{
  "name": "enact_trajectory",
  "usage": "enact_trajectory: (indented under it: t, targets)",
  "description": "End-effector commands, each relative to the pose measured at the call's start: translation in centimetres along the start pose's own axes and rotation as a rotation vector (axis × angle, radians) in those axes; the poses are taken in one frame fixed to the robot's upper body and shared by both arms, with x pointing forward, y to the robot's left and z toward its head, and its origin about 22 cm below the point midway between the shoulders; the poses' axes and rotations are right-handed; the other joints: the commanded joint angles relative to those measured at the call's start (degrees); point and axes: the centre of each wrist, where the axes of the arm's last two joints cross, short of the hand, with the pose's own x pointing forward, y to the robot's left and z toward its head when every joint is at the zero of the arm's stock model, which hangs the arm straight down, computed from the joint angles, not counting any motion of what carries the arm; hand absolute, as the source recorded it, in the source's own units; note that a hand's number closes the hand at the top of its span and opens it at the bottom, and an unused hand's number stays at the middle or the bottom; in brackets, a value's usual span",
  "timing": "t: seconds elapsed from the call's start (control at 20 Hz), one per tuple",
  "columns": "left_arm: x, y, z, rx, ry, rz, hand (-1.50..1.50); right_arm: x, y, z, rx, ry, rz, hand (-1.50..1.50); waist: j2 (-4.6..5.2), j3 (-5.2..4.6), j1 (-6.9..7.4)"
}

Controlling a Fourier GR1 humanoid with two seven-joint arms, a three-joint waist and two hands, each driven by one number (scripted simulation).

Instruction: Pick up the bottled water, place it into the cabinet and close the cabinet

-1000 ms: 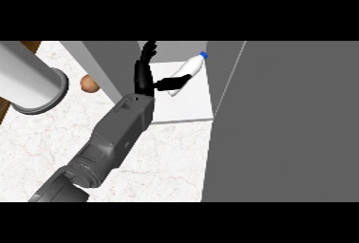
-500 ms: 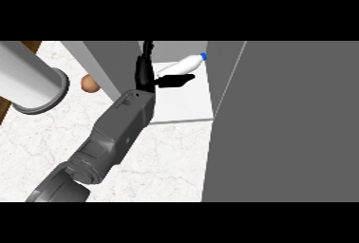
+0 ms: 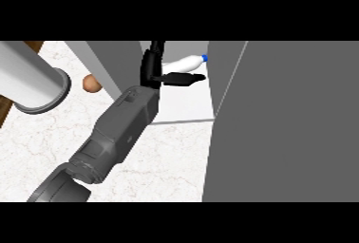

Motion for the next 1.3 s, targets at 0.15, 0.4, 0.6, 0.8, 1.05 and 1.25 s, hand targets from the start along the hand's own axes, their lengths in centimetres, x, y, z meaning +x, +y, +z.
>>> enact_trajectory:
  t: [0.15,0.4,0.6,0.8,1.05,1.25]
  targets:
    - [0.4,-0.5,0.5,-0.092,0.004,0.163,-1.5,1.4,-1.0,0.4,-0.026,-0.015,0.003,-1.5,-0.73,0.07,2.08]
    - [0.2,-1.6,3.1,-0.084,0.004,0.207,-1.5,2.6,-0.7,0.6,-0.004,-0.023,0.014,-1.5,-1.1,0.07,2.37]
    - [1.1,0.3,4.1,-0.123,0.03,0.249,1.5,1.3,-0.3,0.8,-0.019,-0.013,0.015,-1.5,-1.51,0.09,4.2]
    - [0.3,-0.2,8.9,-0.123,0.059,0.262,1.5,2.2,0.6,-0.2,-0.008,-0.007,0.083,-1.5,-1.65,0.0,5.16]
    - [0.7,3.2,12.1,-0.117,0.068,0.246,1.5,2.2,0.3,0.6,0.189,0.07,0.151,1.5,-1.79,0.06,4.77]
    - [1.3,5.0,15.4,-0.087,0.066,0.247,1.5,2.5,0.9,0.2,0.283,0.119,0.139,1.5,-1.32,0.02,4.42]
